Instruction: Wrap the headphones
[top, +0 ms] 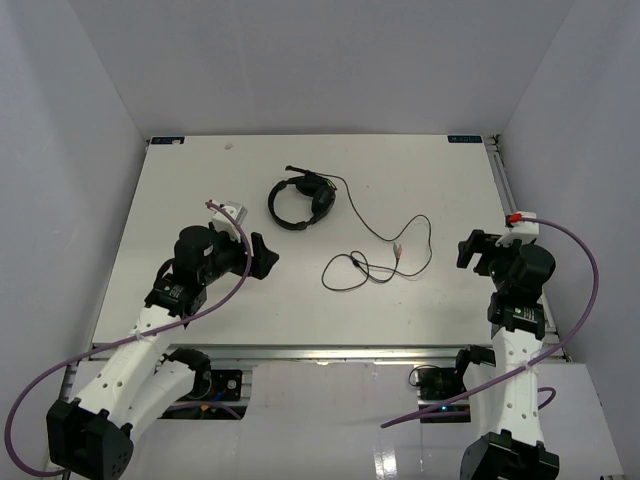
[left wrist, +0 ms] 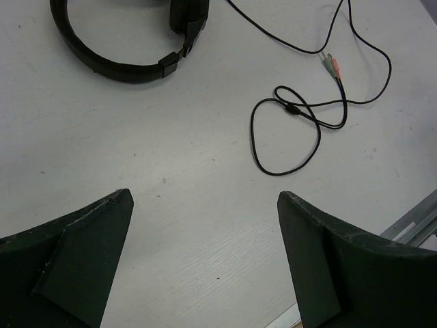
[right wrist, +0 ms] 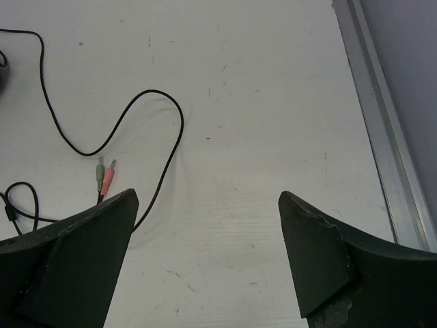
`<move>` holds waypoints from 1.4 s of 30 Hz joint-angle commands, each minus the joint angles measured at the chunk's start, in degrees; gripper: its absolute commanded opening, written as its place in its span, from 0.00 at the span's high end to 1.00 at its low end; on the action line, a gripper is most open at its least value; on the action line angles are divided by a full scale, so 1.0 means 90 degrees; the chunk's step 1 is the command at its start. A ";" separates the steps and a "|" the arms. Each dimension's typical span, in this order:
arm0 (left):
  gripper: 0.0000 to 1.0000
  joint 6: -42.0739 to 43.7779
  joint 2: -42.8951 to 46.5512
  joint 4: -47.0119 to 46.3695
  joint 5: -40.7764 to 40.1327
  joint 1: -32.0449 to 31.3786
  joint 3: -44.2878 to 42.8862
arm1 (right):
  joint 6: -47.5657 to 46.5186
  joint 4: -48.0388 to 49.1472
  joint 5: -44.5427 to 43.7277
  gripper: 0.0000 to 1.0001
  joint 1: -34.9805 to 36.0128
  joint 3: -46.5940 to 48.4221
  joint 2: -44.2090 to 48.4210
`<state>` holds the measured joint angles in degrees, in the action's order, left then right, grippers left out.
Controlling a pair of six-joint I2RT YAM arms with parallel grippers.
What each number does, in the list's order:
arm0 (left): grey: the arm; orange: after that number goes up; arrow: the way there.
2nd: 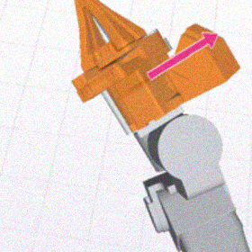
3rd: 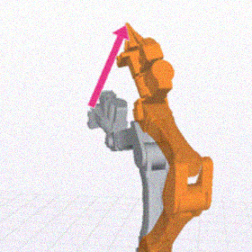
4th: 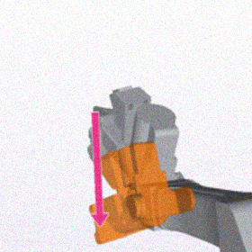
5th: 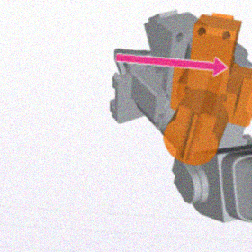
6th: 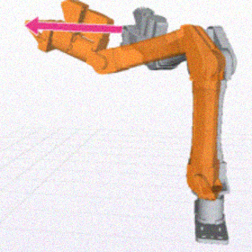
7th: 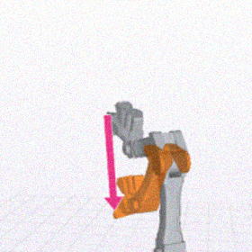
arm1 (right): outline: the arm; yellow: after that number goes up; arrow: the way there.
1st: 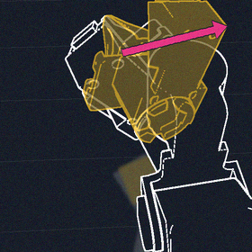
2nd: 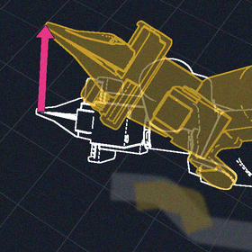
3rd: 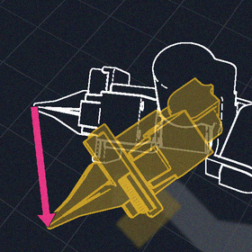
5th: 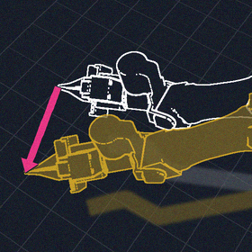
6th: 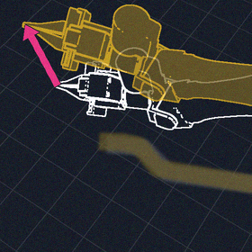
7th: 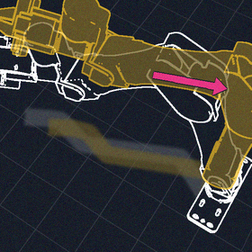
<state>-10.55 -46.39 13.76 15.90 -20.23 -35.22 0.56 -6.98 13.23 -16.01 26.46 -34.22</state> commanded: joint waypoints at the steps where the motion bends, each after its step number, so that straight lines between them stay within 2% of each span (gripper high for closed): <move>1: 0.02 0.0012 0.0147 0.0063 -0.0004 -0.0028 -0.0041 | 0.0002 0.0251 0.0366 0.10 -0.0008 0.0141 -0.0009; 3: 0.02 0.0005 0.0164 0.0063 -0.0004 -0.0028 -0.0032 | -0.0785 0.0273 0.1268 0.10 -0.0003 0.0005 0.0066; 7: 0.02 -0.0040 0.0099 0.0030 -0.0084 -0.0031 -0.0012 | -0.3216 -0.0426 0.4251 0.10 0.0002 -0.0035 0.0060; 10: 0.02 -0.0202 0.0002 0.0027 -0.0184 -0.0028 -0.0035 | -0.3151 -0.0390 0.5121 0.10 0.0063 0.0188 -0.0425; 15: 0.02 -0.0889 -0.0448 0.0052 -0.0603 0.0016 -0.0156 | -0.3345 -0.0517 0.5023 0.03 0.0148 0.0351 -0.1349; 17: 0.02 -0.1415 -0.1113 0.0282 -0.0740 0.0388 -0.0406 | -0.3691 -0.0745 0.5006 0.00 0.0148 0.0380 -0.1628; 18: 0.02 -0.1659 -0.1377 0.0397 -0.0728 0.0565 -0.0514 | -0.3852 -0.0905 0.5045 0.03 0.0148 0.0383 -0.1686; 21: 0.02 -0.2566 -0.2217 0.0527 0.0043 0.1260 -0.0831 | -0.3992 -0.1021 0.5160 0.07 0.0168 0.0454 -0.1657; 26: 0.03 -0.3263 -0.3439 0.0882 -0.0579 0.1408 -0.1928 | -0.3840 -0.0943 0.5304 0.05 0.0197 0.0345 -0.1242; 31: 0.09 -0.3314 -0.5190 0.1530 -0.0700 0.1395 -0.3322 | -0.3666 -0.0889 0.5470 0.03 0.0194 0.0350 -0.1113; 42: 0.17 -0.3168 -0.7029 0.1942 -0.1004 0.1042 -0.5154 | -0.3694 -0.0972 0.5602 0.02 0.0216 0.0381 -0.1042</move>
<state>-39.68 -107.56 28.75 7.97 -8.72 -75.61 -32.82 -15.44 61.99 -14.44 27.64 -44.21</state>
